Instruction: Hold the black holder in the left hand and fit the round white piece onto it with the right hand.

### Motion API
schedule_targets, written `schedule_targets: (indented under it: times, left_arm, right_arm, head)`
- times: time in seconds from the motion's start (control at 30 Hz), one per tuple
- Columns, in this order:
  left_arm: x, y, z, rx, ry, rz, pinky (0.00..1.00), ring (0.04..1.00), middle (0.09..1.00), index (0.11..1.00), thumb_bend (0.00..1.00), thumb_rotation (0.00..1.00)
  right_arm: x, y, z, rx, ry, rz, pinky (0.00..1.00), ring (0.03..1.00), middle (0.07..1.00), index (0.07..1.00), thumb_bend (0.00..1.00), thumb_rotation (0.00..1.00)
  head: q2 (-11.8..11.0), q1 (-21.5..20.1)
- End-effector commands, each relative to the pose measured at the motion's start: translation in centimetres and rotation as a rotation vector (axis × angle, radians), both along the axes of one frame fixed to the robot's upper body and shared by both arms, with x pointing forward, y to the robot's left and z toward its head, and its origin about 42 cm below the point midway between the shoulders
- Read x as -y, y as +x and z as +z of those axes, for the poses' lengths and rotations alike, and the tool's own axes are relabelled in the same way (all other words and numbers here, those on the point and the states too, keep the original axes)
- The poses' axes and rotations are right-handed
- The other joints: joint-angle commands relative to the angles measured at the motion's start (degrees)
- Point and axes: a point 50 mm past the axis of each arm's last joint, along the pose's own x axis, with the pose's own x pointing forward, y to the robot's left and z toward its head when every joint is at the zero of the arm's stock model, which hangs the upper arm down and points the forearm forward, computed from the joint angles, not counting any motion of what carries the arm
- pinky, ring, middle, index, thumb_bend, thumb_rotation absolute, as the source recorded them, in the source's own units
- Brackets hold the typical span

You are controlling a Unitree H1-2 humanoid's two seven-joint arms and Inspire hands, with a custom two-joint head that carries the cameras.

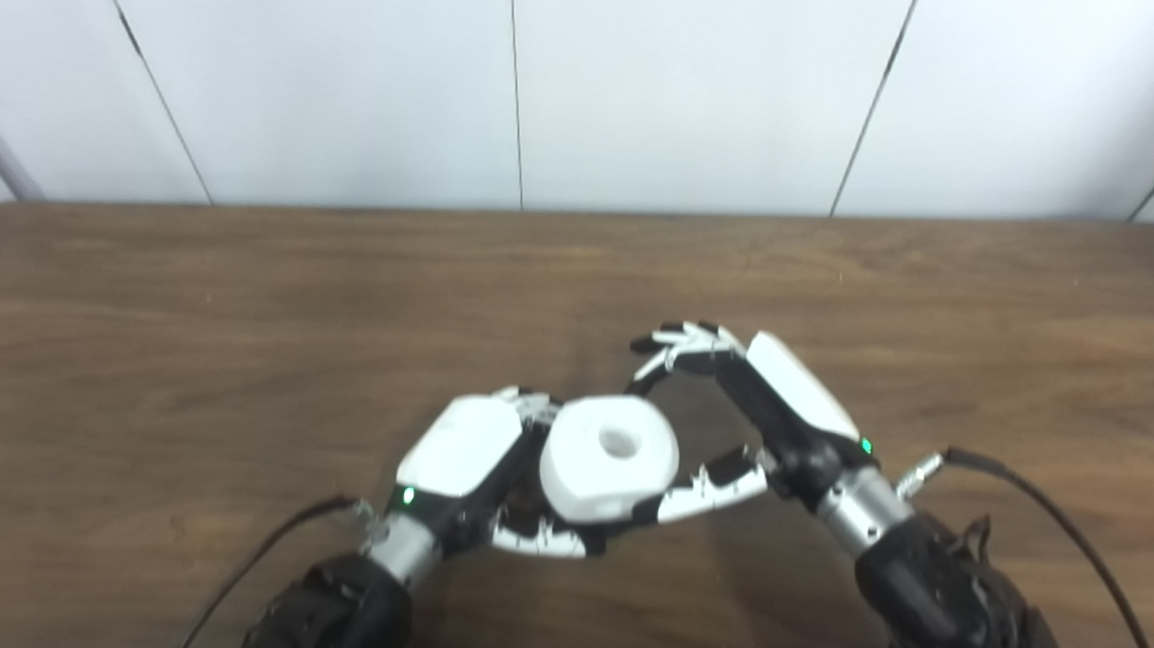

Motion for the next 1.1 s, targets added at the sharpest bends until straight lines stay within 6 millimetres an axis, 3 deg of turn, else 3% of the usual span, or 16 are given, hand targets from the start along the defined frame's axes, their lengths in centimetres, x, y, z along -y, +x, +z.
schedule_targets:
  times: [0.0, 1.07]
  left_arm:
    - [0.11, 0.04, -0.98, -0.058, 0.033, -0.026, 0.91, 0.849, 0.773, 0.483, 0.52, 0.06]
    - [-0.13, -0.04, -1.29, -0.060, 0.046, -0.032, 0.90, 0.845, 0.772, 0.483, 0.52, 0.06]
  right_arm:
    - [0.06, 0.10, 1.39, 0.049, 0.001, 0.011, 1.00, 0.929, 0.825, 0.483, 0.52, 0.13]
    - [0.01, 0.13, 1.74, 0.073, -0.002, 0.010, 1.00, 0.940, 0.821, 0.482, 0.52, 0.13]
  head:
    - [0.2, 0.0]
    - [0.2, -0.5]
